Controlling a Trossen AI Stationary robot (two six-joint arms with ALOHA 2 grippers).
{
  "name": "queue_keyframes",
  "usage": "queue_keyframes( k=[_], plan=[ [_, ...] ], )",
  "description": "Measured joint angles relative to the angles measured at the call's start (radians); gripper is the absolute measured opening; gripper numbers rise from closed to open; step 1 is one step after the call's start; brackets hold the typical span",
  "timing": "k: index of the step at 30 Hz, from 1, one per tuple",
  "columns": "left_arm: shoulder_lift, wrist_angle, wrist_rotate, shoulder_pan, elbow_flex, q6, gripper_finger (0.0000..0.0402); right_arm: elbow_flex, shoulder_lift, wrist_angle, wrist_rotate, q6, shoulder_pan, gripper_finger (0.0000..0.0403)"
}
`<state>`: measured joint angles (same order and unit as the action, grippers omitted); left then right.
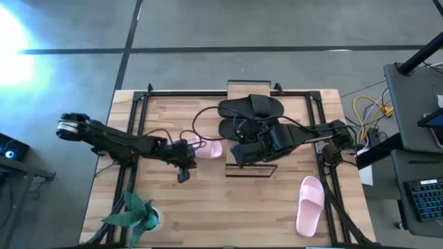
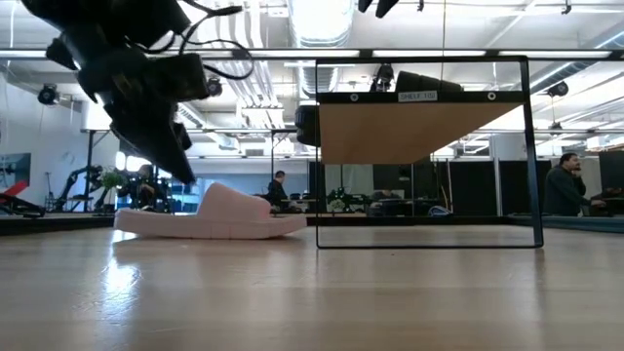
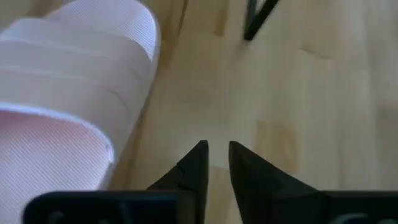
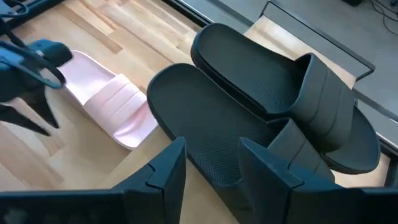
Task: Pick and place slides into the shelf
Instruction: Put the left pink slide under the shelf
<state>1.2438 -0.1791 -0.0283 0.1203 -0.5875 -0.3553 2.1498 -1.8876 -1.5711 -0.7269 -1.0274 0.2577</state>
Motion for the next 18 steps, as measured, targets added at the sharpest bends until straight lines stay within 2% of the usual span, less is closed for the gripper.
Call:
queue_keyframes(
  k=[5,11,18],
  plan=[
    [0.108,0.079,-0.03,-0.006,0.004,0.058,0.0005,-0.003,0.005,0.0,0.001,-0.005,0.002,0.0136],
    [0.223,0.143,-0.036,-0.065,-0.008,0.132,0.0005,-0.001,0.015,0.0,0.002,-0.005,0.002,0.0127],
    [0.242,0.226,-0.037,-0.172,-0.01,0.203,0.0,-0.002,0.03,0.0,0.002,-0.013,0.007,0.0123]
  ],
)
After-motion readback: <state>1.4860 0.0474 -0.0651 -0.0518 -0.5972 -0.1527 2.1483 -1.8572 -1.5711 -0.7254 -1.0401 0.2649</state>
